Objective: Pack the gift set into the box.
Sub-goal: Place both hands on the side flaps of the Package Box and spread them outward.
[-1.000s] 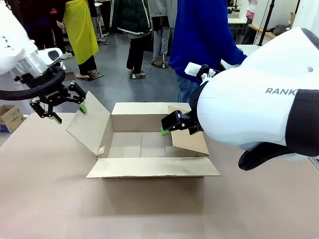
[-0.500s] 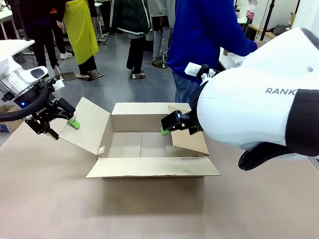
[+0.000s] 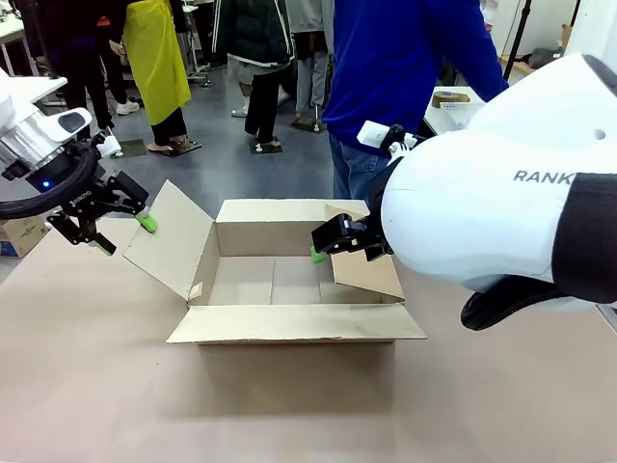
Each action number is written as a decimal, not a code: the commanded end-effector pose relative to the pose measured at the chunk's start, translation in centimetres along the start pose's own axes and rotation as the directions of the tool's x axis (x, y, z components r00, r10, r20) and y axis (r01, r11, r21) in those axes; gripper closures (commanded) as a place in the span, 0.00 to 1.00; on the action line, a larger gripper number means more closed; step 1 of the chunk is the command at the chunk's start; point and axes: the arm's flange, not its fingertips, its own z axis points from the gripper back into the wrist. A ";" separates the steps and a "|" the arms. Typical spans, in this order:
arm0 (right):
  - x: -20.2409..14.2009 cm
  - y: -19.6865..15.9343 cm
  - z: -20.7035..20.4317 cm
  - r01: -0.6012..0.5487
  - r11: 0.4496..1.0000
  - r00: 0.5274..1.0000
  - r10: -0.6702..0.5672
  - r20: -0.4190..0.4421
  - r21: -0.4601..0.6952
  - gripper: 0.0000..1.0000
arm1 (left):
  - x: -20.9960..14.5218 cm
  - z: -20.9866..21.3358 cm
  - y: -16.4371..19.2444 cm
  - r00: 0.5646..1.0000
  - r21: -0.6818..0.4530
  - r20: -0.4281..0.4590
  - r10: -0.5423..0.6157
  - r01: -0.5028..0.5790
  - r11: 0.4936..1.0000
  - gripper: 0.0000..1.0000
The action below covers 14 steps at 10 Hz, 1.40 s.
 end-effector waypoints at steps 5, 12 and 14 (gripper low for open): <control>12.7 7.6 -4.0 0.038 0.927 0.894 -0.198 -0.401 -0.372 0.00 | -0.2 -0.1 0.2 1.000 0.020 0.002 0.009 -0.009 1.000 0.00; 11.7 1.5 -8.1 0.034 0.862 0.960 -0.168 -0.222 -0.506 0.00 | -0.2 -0.1 0.2 1.000 0.020 0.002 0.009 -0.009 1.000 0.00; 11.0 0.2 -10.6 -0.004 0.841 0.972 -0.124 -0.200 -0.541 0.00 | -0.2 -0.1 0.2 1.000 0.020 0.002 0.009 -0.009 1.000 0.00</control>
